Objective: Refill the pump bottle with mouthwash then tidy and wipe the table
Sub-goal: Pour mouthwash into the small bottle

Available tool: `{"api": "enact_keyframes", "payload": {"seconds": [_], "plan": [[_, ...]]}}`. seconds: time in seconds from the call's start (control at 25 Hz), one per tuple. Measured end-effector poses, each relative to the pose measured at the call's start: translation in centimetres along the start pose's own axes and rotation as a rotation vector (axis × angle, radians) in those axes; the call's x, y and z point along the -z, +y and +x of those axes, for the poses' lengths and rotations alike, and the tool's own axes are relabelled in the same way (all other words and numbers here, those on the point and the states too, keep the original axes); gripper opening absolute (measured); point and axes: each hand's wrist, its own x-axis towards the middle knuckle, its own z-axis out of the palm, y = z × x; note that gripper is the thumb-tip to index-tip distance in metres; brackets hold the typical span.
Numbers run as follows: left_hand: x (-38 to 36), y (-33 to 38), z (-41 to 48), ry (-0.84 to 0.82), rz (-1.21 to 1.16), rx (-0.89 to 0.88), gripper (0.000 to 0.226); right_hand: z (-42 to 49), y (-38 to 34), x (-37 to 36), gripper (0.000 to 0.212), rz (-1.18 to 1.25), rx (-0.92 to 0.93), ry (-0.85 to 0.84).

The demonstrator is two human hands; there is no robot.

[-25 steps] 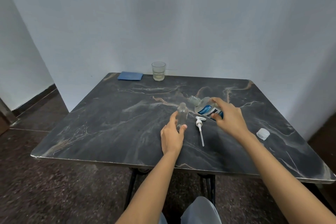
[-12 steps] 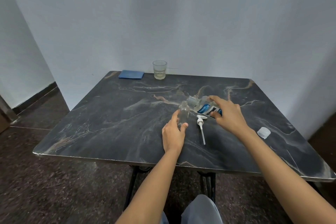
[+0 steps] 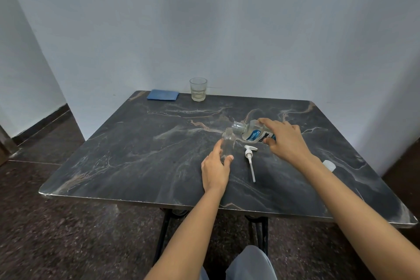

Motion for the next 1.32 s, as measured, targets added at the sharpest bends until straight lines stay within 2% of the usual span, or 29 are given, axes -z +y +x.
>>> {"api": "enact_keyframes", "payload": {"seconds": [1.32], "plan": [[0.1, 0.1, -0.2, -0.009, 0.004, -0.009, 0.061, 0.8, -1.2, 2.4, 0.058, -0.168, 0.009, -0.085]]}}
